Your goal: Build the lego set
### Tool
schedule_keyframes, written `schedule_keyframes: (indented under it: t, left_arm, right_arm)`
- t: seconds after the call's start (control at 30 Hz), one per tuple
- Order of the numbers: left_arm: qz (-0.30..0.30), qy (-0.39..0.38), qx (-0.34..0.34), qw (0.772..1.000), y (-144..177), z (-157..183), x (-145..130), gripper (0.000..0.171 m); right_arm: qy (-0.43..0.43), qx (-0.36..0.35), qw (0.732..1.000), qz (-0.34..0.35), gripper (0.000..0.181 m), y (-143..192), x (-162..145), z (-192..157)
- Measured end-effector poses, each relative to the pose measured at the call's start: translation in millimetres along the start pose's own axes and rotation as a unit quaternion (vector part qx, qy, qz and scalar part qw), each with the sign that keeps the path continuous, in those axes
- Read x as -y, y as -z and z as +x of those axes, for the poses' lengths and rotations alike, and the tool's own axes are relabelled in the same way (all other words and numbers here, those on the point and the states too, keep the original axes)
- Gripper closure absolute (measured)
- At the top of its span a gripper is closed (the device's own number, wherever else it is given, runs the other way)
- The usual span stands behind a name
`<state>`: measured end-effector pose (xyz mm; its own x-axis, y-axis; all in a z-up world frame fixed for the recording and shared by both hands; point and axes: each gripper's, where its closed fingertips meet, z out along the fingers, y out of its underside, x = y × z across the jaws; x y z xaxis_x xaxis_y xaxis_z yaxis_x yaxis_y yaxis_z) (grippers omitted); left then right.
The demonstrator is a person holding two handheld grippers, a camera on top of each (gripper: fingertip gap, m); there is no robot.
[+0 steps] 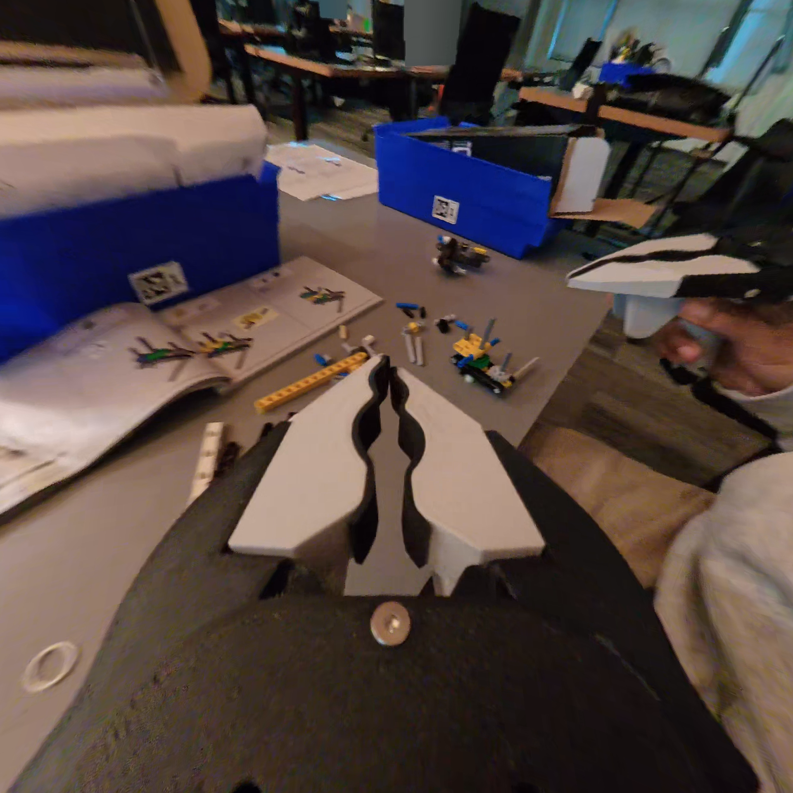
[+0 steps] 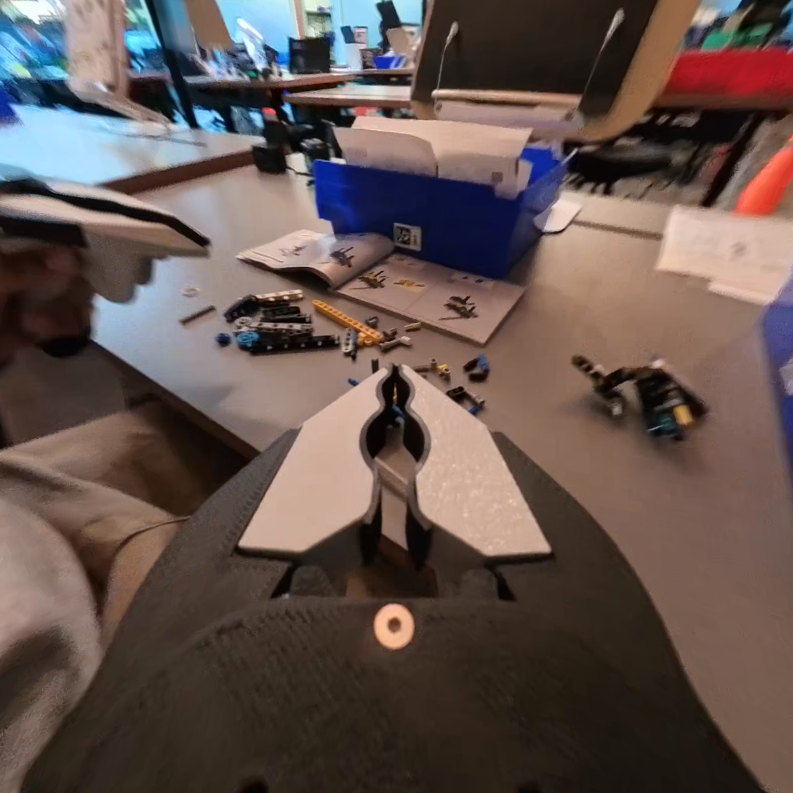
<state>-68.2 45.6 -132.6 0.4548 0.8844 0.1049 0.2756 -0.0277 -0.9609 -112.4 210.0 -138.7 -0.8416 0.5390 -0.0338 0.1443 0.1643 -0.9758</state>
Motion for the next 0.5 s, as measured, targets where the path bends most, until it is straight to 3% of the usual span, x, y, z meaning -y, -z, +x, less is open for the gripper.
schedule_keyframes:
  t: [0.1,0.2,0.27,0.4,0.5]
  left_arm:
    - [0.023,-0.076,0.106,0.991,21.6,-24.0,5.4,0.171]
    - [0.054,-0.136,0.203,0.968,33.5,-38.8,7.0,0.171]
    - [0.046,-0.134,0.195,0.971,28.9,-34.6,1.8,0.171]
    - [0.031,-0.057,0.127,0.99,18.0,-25.3,-10.4,0.171]
    - [0.057,-0.114,0.191,0.973,22.4,-40.7,-8.7,0.171]
  right_arm:
    - [0.095,-0.11,0.989,0.022,0.181,5.8,14.7,6.0]
    - [0.121,-0.192,0.973,0.039,0.181,13.1,19.6,19.0]
    - [0.101,-0.19,0.976,0.032,0.181,13.2,14.5,23.4]
    - [0.042,-0.184,0.982,0.031,0.181,14.8,4.3,44.2]
    - [0.0,-0.225,0.974,0.027,0.181,14.2,-7.1,72.2]
